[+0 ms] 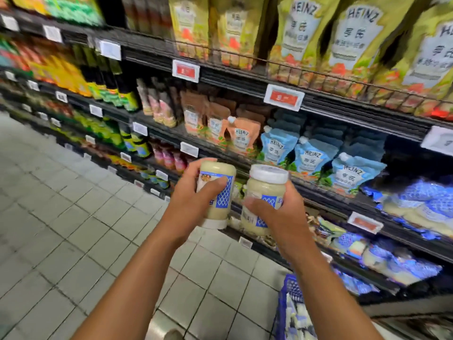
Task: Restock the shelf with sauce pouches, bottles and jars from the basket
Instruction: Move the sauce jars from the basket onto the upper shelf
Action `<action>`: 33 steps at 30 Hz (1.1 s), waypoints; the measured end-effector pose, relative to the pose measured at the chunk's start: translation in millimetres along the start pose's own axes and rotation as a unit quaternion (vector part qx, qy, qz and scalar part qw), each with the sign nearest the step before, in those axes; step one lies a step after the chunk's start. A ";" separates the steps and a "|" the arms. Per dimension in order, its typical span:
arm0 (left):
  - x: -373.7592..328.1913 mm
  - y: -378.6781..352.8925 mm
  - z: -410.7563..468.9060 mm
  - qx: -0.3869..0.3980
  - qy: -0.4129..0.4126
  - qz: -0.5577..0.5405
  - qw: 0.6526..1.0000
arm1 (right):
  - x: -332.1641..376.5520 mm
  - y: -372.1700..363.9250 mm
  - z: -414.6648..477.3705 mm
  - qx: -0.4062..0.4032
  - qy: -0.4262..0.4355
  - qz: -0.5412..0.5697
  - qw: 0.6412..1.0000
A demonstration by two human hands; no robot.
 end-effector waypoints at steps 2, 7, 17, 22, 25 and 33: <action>-7.1 37.0 -8.0 -0.026 -0.005 0.002 1.000 | 2.2 -37.4 11.2 0.027 0.001 0.003 1.000; -26.0 120.7 -22.4 -0.064 -0.024 0.005 0.998 | 9.3 -123.9 40.3 0.071 0.011 0.013 0.997; -65.4 258.9 -35.8 -0.100 -0.058 -0.003 0.993 | 29.4 -271.0 96.8 0.140 0.040 0.024 0.989; -78.2 304.8 -25.8 -0.117 -0.077 0.007 0.990 | 34.3 -314.9 127.8 0.157 0.039 0.008 0.987; -84.1 327.0 -11.5 -0.124 -0.087 0.017 0.988 | 36.5 -331.9 150.8 0.169 0.047 0.012 0.984; -111.9 383.5 55.5 -0.130 -0.117 0.009 0.984 | 58.5 -366.2 233.0 0.188 0.085 0.033 0.978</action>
Point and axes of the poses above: each hand's wrist, its own z-axis towards the middle knuckle, its own y-axis out of the back of the hand, x = y × z, the point moved 9 cm from there along z, towards the middle knuckle, and after that the axes turned 10 degrees about x, right-handed, at the moved point
